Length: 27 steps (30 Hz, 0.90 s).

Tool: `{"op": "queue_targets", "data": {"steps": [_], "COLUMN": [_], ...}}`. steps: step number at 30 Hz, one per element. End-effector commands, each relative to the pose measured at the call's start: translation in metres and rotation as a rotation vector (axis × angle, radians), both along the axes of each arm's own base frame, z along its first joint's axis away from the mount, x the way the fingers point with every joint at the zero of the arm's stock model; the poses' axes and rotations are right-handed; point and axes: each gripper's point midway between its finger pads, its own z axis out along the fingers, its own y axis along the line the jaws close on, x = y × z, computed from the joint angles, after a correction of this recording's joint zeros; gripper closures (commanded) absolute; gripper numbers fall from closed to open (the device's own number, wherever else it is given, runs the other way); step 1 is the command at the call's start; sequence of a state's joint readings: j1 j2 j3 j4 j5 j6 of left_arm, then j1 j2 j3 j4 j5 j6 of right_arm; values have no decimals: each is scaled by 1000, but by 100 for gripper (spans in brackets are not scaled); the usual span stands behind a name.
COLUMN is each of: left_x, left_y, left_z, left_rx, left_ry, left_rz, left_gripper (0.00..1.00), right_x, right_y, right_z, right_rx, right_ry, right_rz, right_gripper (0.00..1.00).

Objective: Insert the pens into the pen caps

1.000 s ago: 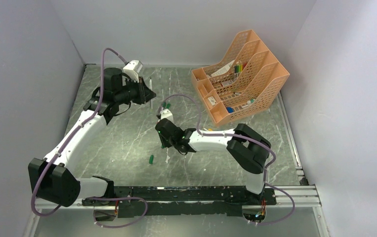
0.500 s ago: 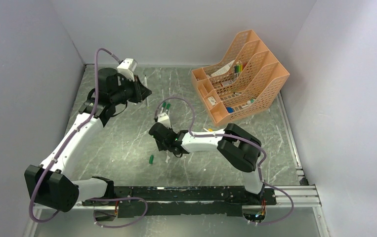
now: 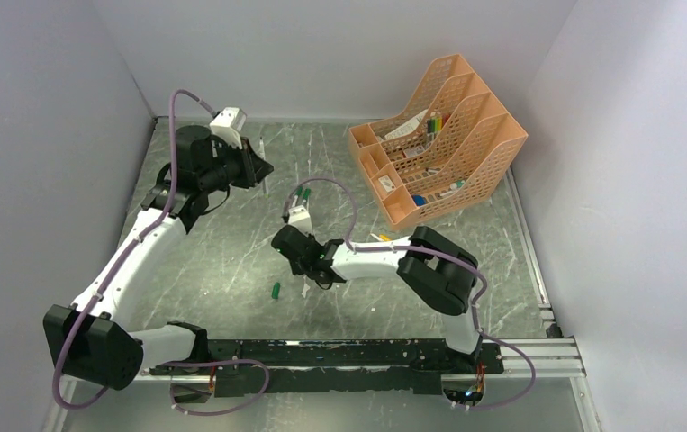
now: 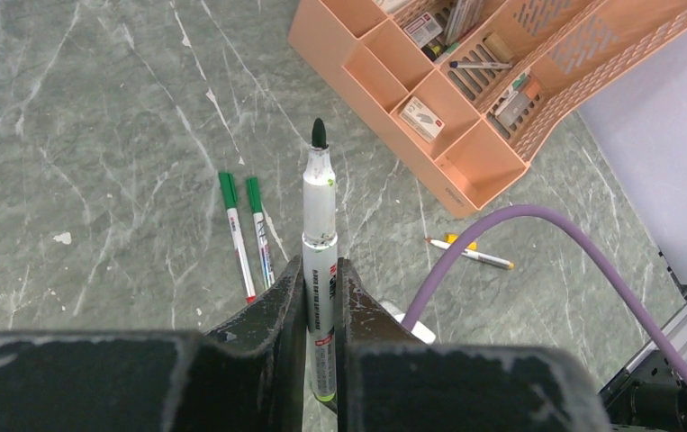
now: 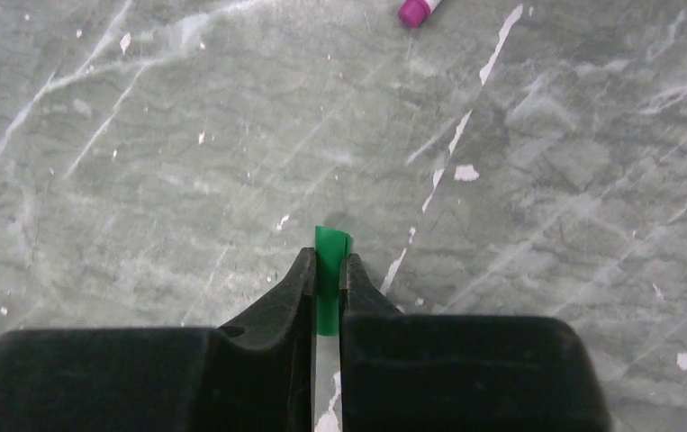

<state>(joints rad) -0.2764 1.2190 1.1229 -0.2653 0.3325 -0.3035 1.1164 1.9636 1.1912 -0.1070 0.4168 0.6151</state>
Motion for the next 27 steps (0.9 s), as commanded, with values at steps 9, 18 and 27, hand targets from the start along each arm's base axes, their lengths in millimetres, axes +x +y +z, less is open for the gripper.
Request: {"op": "queue_targets", "data": {"steps": [9,18,27], "left_x": [-27,-77,-95], "left_y": [-32,-68,-111], "left_z": [42,72,51], "left_rx": [-286,-612,-648], "left_ry": [-37,-102,-51], "left_rz": [-245,-506,-634], "left_gripper": [93,93,93], "right_x": [11,32,55], "right_y": [-54,-120,-137], "right_z": [102,221,292], "right_rx": [290,757,850], "right_ry": [-173,-380,-530], "right_rz": [-120,-127,-61], "right_gripper": [100,100,100]}}
